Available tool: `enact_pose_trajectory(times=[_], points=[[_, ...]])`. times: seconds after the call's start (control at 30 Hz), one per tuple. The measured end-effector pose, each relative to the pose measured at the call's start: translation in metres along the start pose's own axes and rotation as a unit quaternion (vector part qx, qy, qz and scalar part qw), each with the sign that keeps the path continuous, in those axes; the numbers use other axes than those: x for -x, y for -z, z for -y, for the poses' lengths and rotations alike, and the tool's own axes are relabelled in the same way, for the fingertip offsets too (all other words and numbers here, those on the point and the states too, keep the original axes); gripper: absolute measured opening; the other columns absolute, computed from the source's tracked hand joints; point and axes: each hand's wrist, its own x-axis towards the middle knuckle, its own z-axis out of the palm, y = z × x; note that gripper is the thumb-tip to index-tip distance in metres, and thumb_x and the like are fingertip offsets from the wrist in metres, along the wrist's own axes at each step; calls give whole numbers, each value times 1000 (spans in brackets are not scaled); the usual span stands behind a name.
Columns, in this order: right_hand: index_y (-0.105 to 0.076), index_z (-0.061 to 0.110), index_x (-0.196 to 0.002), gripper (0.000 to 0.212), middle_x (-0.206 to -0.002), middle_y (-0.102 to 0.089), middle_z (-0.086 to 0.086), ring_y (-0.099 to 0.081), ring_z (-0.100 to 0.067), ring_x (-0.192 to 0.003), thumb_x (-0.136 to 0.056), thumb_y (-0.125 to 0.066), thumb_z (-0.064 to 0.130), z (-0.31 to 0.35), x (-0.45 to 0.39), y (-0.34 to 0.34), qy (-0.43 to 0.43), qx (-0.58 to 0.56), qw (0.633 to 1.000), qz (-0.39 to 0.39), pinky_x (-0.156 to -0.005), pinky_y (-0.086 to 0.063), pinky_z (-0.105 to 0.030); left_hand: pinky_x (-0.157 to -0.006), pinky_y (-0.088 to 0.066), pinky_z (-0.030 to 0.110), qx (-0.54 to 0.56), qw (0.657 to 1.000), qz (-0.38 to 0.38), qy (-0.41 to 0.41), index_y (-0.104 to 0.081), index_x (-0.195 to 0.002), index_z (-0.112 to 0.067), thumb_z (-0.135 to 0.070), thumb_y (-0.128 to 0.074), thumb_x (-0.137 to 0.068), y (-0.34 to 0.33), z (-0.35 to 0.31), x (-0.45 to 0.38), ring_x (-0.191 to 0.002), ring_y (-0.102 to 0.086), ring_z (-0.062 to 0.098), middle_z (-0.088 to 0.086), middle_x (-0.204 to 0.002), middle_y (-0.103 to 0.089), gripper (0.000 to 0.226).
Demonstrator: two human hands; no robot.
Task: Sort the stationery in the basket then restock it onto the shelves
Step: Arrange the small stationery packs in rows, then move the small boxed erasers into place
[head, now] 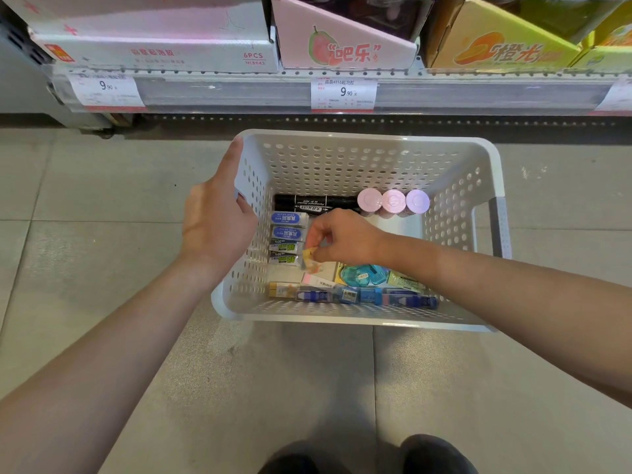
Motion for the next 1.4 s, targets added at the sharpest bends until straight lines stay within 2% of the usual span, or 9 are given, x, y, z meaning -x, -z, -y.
enact_pose_trajectory(times=[0.2, 0.37, 0.5, 0.67, 0.77, 0.83, 0.97, 1.13, 1.4], points=[[-53, -2, -122, 32, -101, -66, -13, -66, -19, -90, -91, -55, 4, 8, -12, -23, -207, -180, 959, 65, -76, -54, -28, -47, -32, 27, 0, 1000, 0, 1, -24, -151, -29, 3, -42, -89, -1, 1, 0, -48, -36, 14, 2, -56, -38, 73], [-57, -6, -110, 20, -123, -61, -18, -67, -8, -56, -97, -47, 4, 2, -31, -45, -351, -343, 862, 127, -55, -52, -11, -45, -27, 26, 5, 1000, 1, -12, -25, -151, -27, 5, -42, -88, 0, 2, 0, -46, -32, 14, 1, -53, -32, 73], [-49, 8, -71, 24, -63, -54, -1, -47, -6, -56, -95, -52, 9, 6, -46, -52, -387, -189, 891, 144, -55, -42, -17, -44, -26, 24, 7, 1000, 4, -13, -25, -151, -26, 5, -42, -88, 0, 3, 0, -46, -31, 13, 1, -55, -32, 72], [-49, 3, -75, 21, -71, -66, -4, -56, -7, -69, -95, -52, 7, 18, -44, -50, -383, -224, 876, 190, -60, -47, -22, -44, -26, 24, 7, 1000, 3, -14, -24, -151, -26, 4, -43, -89, -1, 4, 0, -47, -31, 13, 2, -57, -34, 71], [-48, 2, -76, 22, -112, -68, -8, -66, -7, -61, -96, -52, 10, 18, -43, -52, -375, -252, 877, 164, -48, -49, -16, -45, -26, 24, 7, 1000, -1, -14, -25, -151, -26, 4, -43, -89, 0, 4, -1, -47, -31, 13, 1, -56, -33, 71], [-51, 1, -80, 18, -99, -71, -12, -61, -8, -40, -93, -58, 12, 17, -40, -53, -341, -214, 907, 123, -47, -52, -18, -45, -26, 24, 7, 1000, 0, -14, -25, -151, -26, 4, -43, -89, 0, 3, 0, -47, -31, 13, 1, -56, -32, 70], [-61, 7, -103, 25, -95, -67, -8, -65, -21, -87, -86, -64, 26, 11, -27, -57, -117, 122, 985, 32, -74, -54, -29, -41, -26, 16, 9, 1000, 4, -15, -25, -151, -26, 3, -43, -90, 0, 3, 0, -46, -31, 13, -1, -55, -32, 70], [-52, 23, -132, 47, -135, -48, -4, -52, -26, -118, -89, -52, 3, 10, -25, -60, 140, 286, 938, 136, -84, -43, -27, -45, -26, 21, 10, 1000, 3, -16, -25, -151, -26, 4, -43, -89, 0, 4, -1, -46, -31, 13, 0, -54, -31, 72], [-40, 21, -140, 52, -139, -41, -10, -51, -29, -115, -92, -51, 5, 18, -37, -57, 231, 419, 859, 182, -74, -40, -30, -39, -30, 14, 7, 1000, 2, -19, -24, -151, -25, 5, -43, -89, -1, 5, -1, -44, -29, 12, -2, -54, -30, 72]])
